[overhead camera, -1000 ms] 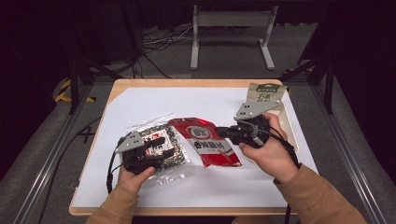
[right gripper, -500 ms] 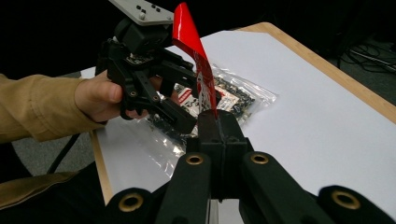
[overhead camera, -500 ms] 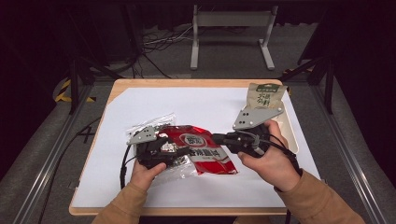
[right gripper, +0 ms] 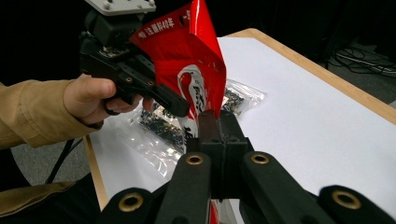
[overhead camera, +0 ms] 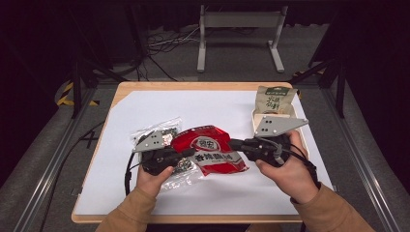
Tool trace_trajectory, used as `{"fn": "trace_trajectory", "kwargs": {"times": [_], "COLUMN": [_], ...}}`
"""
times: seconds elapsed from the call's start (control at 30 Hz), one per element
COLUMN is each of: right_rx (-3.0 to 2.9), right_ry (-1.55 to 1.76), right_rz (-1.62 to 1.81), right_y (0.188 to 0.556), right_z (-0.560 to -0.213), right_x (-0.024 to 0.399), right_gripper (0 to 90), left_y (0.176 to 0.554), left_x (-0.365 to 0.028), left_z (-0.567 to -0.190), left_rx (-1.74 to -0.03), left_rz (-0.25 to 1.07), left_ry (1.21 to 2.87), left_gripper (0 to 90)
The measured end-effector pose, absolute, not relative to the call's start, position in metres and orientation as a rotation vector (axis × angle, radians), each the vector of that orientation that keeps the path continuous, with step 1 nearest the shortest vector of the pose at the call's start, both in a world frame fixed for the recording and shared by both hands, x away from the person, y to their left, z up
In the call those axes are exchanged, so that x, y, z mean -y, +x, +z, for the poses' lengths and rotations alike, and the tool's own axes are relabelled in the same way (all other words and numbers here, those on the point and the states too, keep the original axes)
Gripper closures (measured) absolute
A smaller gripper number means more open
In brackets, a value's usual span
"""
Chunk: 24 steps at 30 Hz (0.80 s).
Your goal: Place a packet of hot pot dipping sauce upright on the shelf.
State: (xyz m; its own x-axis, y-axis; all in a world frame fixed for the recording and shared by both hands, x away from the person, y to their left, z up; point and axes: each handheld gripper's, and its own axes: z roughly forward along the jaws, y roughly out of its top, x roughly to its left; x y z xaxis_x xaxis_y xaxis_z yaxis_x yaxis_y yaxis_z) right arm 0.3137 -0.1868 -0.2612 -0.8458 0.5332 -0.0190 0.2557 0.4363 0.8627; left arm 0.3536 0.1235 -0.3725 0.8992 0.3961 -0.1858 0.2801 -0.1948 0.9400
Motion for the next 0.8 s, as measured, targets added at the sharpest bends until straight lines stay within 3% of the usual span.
{"fn": "trace_trajectory", "kwargs": {"times": [0.33,0.53,0.8], "right_rx": [-2.388,-2.458,-2.489], "right_ry": [0.651,0.566,0.512], "right_rz": [1.413,1.4,1.363], "right_y": [0.313,0.312,0.316], "right_z": [-0.266,-0.272,-0.279], "right_x": [0.202,0.197,0.183], "right_gripper": [89.8,83.9,81.3], "left_y": [0.346,0.344,0.345], "left_x": [-0.123,-0.126,-0.119], "left_z": [-0.355,-0.345,-0.34], "left_rx": [-0.475,-0.429,-0.406], "left_rz": [0.162,0.161,0.082], "left_ry": [1.822,1.842,1.878], "left_gripper": [89.9,89.9,89.9]}}
